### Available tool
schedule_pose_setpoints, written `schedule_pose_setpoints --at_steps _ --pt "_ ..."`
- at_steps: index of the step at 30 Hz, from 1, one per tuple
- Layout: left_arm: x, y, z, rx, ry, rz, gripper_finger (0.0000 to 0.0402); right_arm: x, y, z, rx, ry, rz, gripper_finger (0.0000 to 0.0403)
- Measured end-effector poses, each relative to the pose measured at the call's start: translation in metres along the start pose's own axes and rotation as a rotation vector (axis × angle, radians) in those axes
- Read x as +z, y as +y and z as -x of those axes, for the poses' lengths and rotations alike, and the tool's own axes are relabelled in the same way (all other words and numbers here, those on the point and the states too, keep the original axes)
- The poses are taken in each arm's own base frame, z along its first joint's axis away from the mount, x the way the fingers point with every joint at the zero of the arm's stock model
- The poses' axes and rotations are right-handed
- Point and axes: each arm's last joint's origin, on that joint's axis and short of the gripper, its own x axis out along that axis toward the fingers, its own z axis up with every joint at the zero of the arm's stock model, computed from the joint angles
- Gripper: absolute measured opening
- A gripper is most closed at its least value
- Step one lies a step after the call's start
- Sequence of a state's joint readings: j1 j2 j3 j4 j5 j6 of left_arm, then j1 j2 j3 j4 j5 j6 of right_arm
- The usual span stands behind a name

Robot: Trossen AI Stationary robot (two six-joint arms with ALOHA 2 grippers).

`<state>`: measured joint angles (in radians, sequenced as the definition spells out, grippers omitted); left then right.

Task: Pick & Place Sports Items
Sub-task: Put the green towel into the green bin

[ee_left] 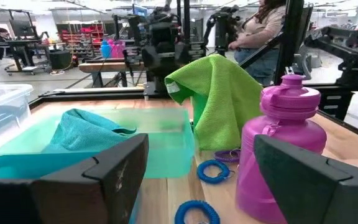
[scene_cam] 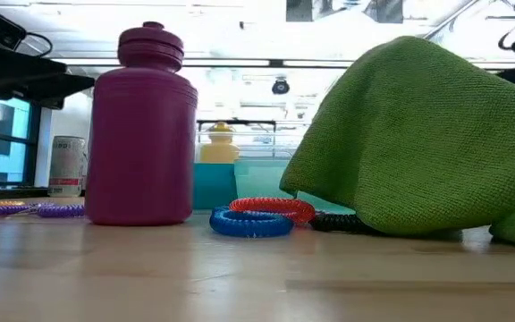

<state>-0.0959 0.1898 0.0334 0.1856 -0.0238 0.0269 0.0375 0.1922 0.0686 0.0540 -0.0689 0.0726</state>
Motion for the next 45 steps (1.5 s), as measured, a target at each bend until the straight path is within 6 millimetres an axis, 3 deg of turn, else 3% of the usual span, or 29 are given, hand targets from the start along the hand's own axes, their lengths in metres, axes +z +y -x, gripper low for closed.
schedule_pose_setpoints --at_steps 6,13,25,30,38,45 --pt "0.0 0.0 0.0 0.0 0.0 0.0 0.0236 0.02 0.008 -0.013 0.067 0.122 0.061 0.0198" --pt "0.0 0.0 0.0 0.0 0.0 0.0 0.0236 0.033 0.017 -0.034 0.119 0.227 0.081 0.0204" --pt "0.0 0.0 0.0 0.0 0.0 0.0 0.0236 0.026 0.026 -0.064 0.153 0.364 0.09 0.0201" --pt "0.0 0.0 0.0 0.0 -0.003 0.0 0.0236 0.019 0.026 -0.075 0.159 0.383 0.088 0.0158" --pt "0.0 0.0 0.0 0.0 -0.003 0.0 0.0236 0.02 0.027 -0.08 0.162 0.346 0.109 0.0006" --pt "0.0 0.0 0.0 0.0 -0.002 0.0 0.0236 0.034 0.027 -0.075 0.164 0.238 0.117 0.0004"
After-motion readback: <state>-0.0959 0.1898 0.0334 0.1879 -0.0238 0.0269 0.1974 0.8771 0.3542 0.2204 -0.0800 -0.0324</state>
